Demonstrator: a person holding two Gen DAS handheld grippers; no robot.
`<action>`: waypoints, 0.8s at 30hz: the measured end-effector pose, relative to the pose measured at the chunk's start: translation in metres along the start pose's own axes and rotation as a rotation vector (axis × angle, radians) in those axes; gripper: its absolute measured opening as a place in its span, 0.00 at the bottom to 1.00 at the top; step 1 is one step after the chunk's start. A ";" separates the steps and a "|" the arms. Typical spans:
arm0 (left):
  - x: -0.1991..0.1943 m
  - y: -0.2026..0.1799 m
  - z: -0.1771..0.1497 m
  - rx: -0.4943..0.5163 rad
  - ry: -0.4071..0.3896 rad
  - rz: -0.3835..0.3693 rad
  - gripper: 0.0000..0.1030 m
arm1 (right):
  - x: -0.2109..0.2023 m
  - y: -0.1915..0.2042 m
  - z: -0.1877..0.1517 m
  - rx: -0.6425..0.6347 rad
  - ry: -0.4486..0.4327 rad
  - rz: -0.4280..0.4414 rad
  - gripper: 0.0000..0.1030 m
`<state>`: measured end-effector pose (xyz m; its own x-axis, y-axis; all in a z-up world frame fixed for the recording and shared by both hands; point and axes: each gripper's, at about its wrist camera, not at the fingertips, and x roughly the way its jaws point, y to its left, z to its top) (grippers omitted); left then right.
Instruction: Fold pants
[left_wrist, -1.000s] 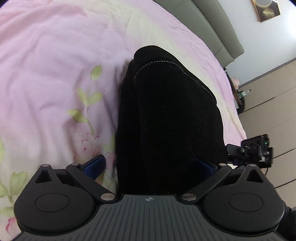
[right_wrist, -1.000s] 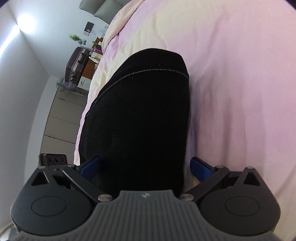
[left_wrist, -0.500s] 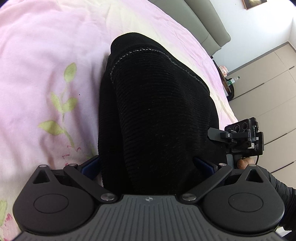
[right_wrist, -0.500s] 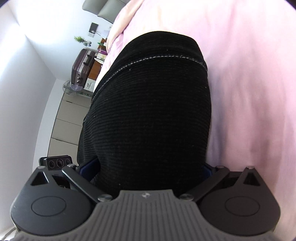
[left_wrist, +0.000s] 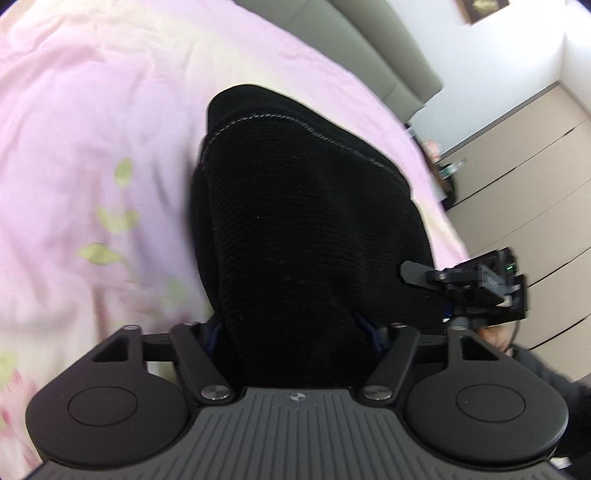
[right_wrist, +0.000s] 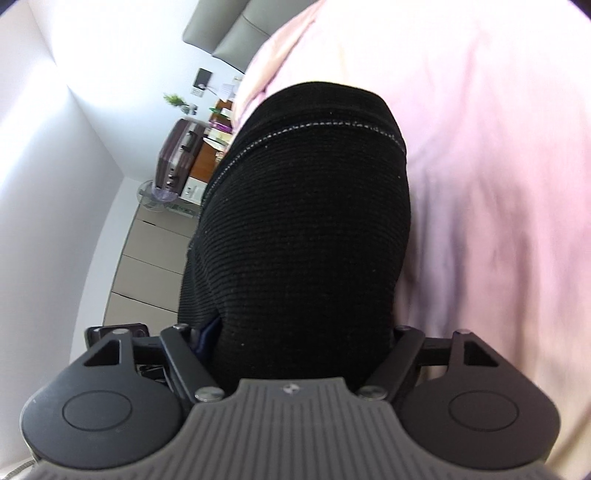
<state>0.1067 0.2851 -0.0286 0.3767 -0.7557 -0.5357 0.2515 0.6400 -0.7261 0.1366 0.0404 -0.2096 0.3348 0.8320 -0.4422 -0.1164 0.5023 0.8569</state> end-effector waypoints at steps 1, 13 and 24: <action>-0.006 -0.008 -0.003 0.013 -0.007 -0.005 0.73 | -0.008 0.005 -0.001 0.000 -0.004 0.010 0.69; 0.032 -0.034 -0.028 -0.048 -0.008 -0.001 0.74 | -0.084 -0.013 -0.005 0.032 0.016 -0.022 0.68; 0.053 0.025 -0.041 -0.192 0.016 -0.018 1.00 | -0.079 -0.055 -0.022 0.106 0.013 -0.029 0.77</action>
<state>0.0967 0.2554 -0.0929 0.3589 -0.7697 -0.5279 0.0827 0.5896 -0.8035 0.0957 -0.0480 -0.2272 0.3241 0.8209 -0.4702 -0.0066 0.4990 0.8666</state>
